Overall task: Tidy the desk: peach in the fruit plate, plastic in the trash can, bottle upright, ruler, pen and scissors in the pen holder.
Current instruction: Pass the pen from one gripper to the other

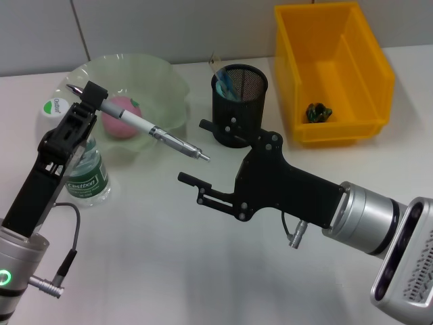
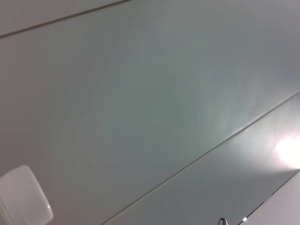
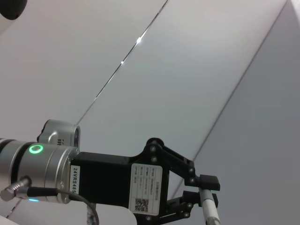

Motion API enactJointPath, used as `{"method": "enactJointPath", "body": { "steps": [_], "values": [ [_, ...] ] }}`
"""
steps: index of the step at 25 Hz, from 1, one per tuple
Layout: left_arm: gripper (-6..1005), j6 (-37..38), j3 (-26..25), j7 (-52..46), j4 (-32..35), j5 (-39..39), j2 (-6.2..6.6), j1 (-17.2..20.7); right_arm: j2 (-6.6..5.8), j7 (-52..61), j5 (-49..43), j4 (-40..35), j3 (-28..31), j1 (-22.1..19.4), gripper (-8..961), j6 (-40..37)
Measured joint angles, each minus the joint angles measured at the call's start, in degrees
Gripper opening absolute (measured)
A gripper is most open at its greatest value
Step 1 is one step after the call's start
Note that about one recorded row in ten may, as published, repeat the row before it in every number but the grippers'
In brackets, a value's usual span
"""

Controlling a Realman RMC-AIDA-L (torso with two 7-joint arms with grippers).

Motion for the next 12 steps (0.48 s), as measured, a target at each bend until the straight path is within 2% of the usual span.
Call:
{"method": "enactJointPath", "body": {
  "steps": [12],
  "values": [
    [212,-0.1,0.0,-0.3,0.0,-0.1,0.0,-0.2,0.0,0.0,0.0,0.4,0.8,0.3,559,-0.4]
  ]
}}
